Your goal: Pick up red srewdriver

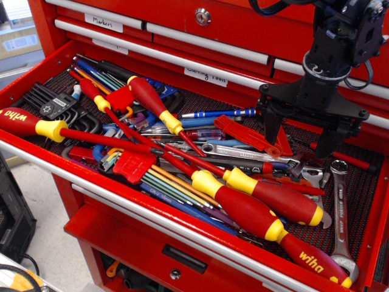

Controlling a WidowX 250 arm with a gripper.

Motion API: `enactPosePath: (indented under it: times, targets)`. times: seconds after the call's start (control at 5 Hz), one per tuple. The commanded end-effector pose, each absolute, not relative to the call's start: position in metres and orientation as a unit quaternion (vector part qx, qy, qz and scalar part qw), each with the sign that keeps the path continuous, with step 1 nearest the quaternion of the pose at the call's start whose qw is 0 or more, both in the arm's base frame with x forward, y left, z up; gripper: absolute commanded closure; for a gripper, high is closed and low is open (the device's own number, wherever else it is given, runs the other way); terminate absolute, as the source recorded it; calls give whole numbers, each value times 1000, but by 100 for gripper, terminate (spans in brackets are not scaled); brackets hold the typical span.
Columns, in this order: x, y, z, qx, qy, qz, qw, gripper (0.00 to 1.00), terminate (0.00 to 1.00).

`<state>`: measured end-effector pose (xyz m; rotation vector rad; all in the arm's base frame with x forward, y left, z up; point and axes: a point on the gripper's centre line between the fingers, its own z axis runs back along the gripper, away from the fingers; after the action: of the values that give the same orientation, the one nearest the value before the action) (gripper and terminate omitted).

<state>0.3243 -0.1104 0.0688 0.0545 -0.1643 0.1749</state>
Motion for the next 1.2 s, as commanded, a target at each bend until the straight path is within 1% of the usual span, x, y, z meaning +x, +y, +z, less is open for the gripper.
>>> enactPosePath:
  times: [0.0, 0.2, 0.4, 0.8, 1.0]
  targets:
    - [324, -110, 69, 27, -82, 87, 992, 0, 0]
    - [322, -97, 72, 34, -80, 115, 990, 0, 0]
    - [316, -65, 83, 45, -70, 128, 988, 0, 0]
    - [289, 13, 104, 115, -36, 156, 980, 0, 0]
    - [284, 52, 98, 145, -25, 162, 976, 0, 0]
